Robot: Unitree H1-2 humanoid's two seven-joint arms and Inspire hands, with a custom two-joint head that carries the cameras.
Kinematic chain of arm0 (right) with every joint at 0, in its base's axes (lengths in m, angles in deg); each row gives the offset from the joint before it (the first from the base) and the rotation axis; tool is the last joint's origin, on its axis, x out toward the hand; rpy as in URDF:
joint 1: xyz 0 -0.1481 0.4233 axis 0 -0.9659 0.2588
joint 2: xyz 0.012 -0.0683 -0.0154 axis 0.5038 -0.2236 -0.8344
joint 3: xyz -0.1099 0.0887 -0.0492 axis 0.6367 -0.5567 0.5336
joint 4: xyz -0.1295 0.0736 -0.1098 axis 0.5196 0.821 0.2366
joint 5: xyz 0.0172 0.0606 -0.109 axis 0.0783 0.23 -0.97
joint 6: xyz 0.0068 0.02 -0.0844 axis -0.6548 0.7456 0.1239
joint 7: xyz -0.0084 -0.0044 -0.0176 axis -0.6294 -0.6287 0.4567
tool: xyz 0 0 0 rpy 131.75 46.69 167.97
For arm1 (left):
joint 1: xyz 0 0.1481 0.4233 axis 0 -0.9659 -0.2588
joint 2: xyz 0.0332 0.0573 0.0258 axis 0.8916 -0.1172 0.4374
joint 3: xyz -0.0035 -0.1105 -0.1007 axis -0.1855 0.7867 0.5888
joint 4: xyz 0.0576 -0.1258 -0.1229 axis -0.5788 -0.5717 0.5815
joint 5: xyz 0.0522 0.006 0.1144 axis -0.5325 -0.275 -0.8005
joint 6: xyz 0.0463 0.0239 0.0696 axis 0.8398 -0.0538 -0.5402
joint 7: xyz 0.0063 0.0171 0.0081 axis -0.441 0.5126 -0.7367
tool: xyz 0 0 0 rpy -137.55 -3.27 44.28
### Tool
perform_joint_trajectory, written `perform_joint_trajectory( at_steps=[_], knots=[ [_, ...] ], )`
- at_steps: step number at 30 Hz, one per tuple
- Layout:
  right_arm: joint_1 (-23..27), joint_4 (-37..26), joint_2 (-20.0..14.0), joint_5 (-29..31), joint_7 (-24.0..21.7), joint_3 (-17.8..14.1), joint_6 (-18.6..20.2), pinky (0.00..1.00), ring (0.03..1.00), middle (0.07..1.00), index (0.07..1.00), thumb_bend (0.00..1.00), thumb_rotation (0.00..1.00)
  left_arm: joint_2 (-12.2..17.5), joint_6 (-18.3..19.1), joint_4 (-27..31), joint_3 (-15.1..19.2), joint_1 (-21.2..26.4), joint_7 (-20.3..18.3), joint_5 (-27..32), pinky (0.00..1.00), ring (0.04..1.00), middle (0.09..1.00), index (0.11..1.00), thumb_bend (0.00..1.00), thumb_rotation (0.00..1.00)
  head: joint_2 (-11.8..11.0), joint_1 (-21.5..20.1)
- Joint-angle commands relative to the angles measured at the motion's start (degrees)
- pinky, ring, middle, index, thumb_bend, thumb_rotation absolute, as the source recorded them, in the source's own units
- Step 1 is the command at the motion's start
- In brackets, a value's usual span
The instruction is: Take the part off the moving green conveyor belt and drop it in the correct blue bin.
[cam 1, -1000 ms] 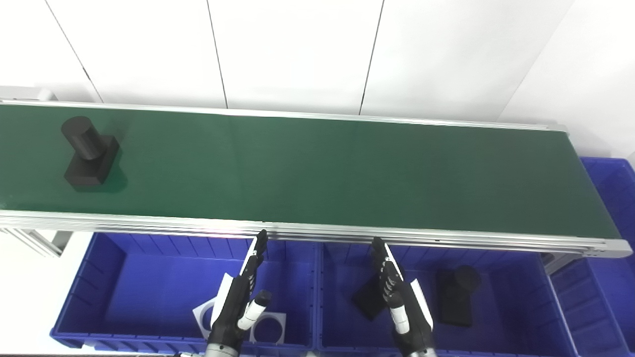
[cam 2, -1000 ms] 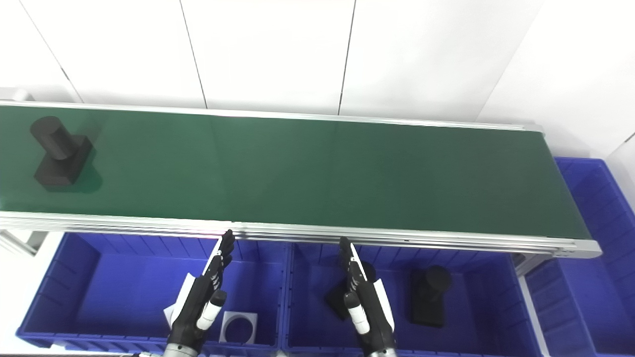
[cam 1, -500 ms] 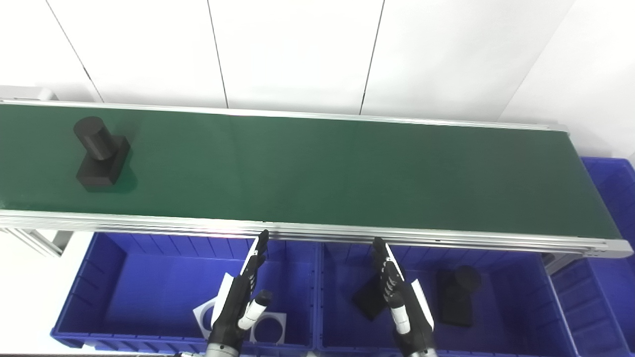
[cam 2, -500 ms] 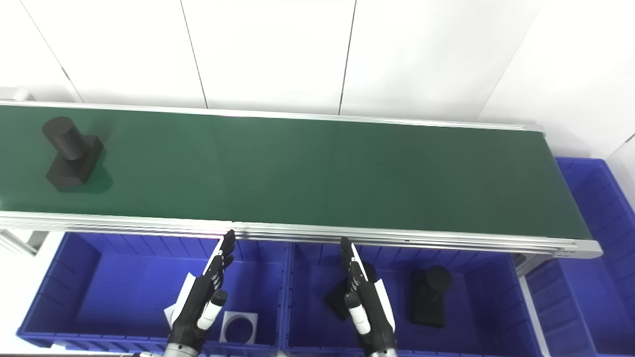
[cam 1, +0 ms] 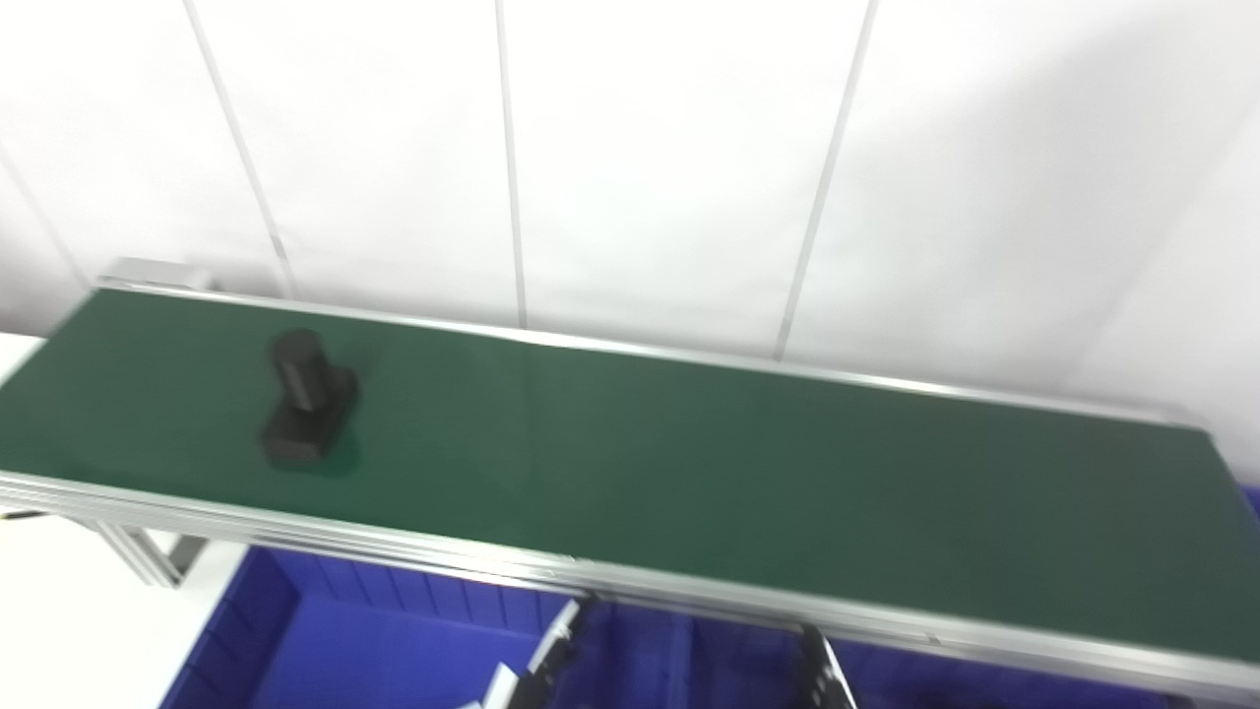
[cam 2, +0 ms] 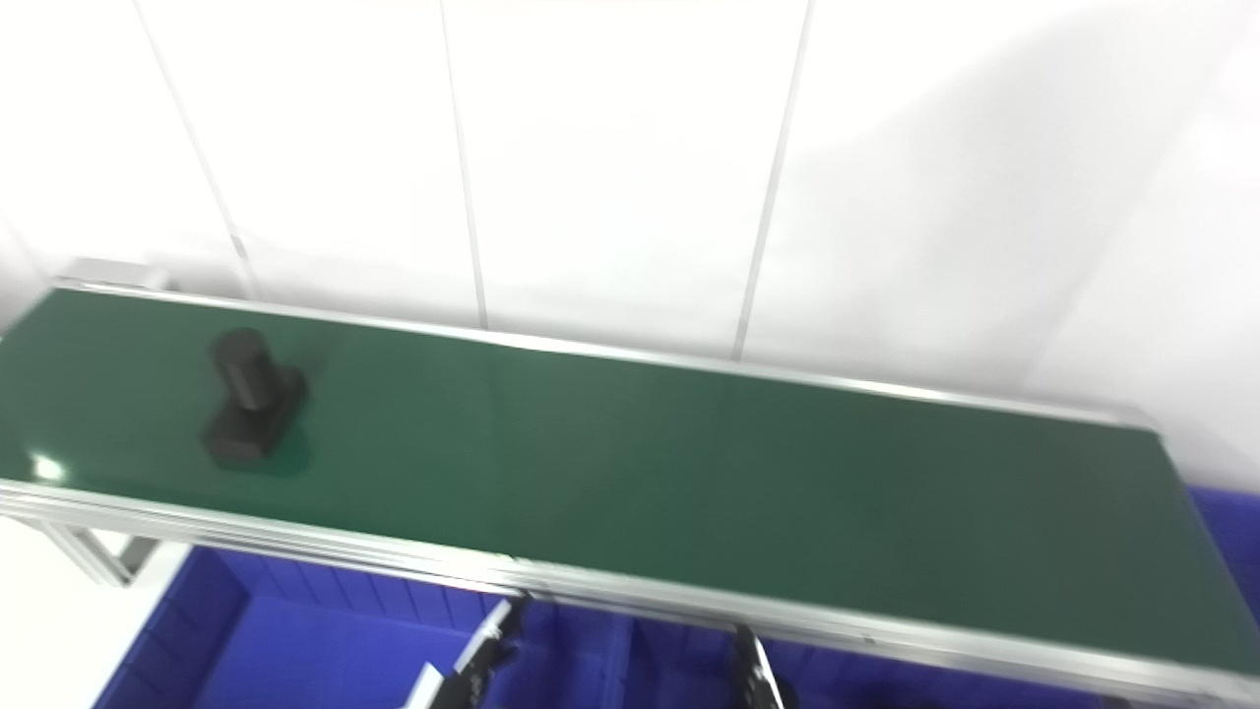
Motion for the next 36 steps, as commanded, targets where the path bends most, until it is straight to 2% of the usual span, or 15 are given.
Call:
perform_joint_trajectory(
  at_steps=[1, 5, 11, 21, 26, 29, 31, 32, 33, 36],
  knots=[
    [1.23, 0.11, 0.15, 0.61, -1.39, -0.63, -1.93, 1.00, 1.000, 1.000, 1.000, 0.89, 1.00, -0.06, -1.90, -0.26, -0.78, 1.70, 2.02, -0.68, 0.89, 0.940, 0.946, 0.912, 0.93, 1.00, -0.48, 0.17],
    [1.83, 1.58, 0.40, 1.31, -3.20, -1.90, -1.93, 1.00, 1.000, 1.000, 1.000, 0.87, 1.00, 0.07, -1.90, -2.32, -2.31, 2.95, 4.26, -0.87, 0.88, 0.927, 0.924, 0.890, 0.97, 1.00, -1.49, 0.60],
    [2.14, 2.00, 0.55, 0.97, -3.87, -2.96, -1.93, 1.00, 1.000, 1.000, 1.000, 0.86, 1.00, 0.32, -1.90, -3.14, -3.90, 3.87, 6.21, -0.63, 0.87, 0.918, 0.915, 0.876, 1.00, 1.00, -1.42, 0.96],
    [1.98, 1.85, 1.10, 2.04, -6.00, -5.08, -1.93, 1.00, 1.000, 1.000, 1.000, 0.88, 0.97, 0.70, -1.90, -3.92, -6.04, 4.78, 7.84, -0.17, 0.86, 0.915, 0.920, 0.882, 0.95, 1.00, -1.79, 1.84],
    [2.01, 1.92, 1.77, 3.26, -8.92, -7.27, -1.93, 1.00, 1.000, 1.000, 1.000, 0.85, 0.92, 0.62, -1.90, -4.05, -6.39, 4.98, 7.74, 0.17, 0.86, 0.917, 0.924, 0.885, 0.92, 1.00, -2.10, 2.14],
    [2.03, 1.43, 2.31, 4.58, -11.76, -8.82, -1.93, 1.00, 1.000, 1.000, 1.000, 0.87, 0.82, 0.51, -1.90, -4.31, -6.44, 5.11, 7.93, 0.19, 0.85, 0.916, 0.923, 0.883, 0.90, 1.00, -2.23, 2.18],
    [1.90, 0.47, 2.69, 5.28, -13.78, -9.85, -1.93, 1.00, 0.989, 1.000, 1.000, 0.89, 0.64, 0.43, -1.90, -4.41, -6.44, 5.15, 8.04, 0.18, 0.85, 0.914, 0.922, 0.879, 0.89, 0.99, -2.29, 2.17],
    [1.50, -1.32, 2.90, 5.17, -14.24, -10.11, -1.93, 1.00, 0.986, 1.000, 1.000, 0.89, 0.61, 0.35, -1.90, -4.33, -6.35, 5.11, 7.83, 0.42, 0.85, 0.913, 0.921, 0.878, 0.88, 0.99, -2.32, 2.17],
    [1.22, -2.56, 3.11, 5.00, -14.59, -10.38, -1.93, 0.96, 0.966, 0.990, 0.994, 0.92, 0.53, 0.30, -1.90, -4.27, -6.29, 5.09, 7.67, 0.59, 0.85, 0.914, 0.922, 0.880, 0.88, 0.97, -2.32, 2.17],
    [0.37, -7.46, 3.83, 4.93, -15.60, -10.93, -1.92, 0.91, 0.943, 0.972, 0.985, 0.95, 0.51, 0.18, -1.90, -4.23, -6.17, 5.13, 7.32, 0.82, 0.85, 0.915, 0.924, 0.880, 0.88, 0.96, -2.41, 1.98]
  ],
)
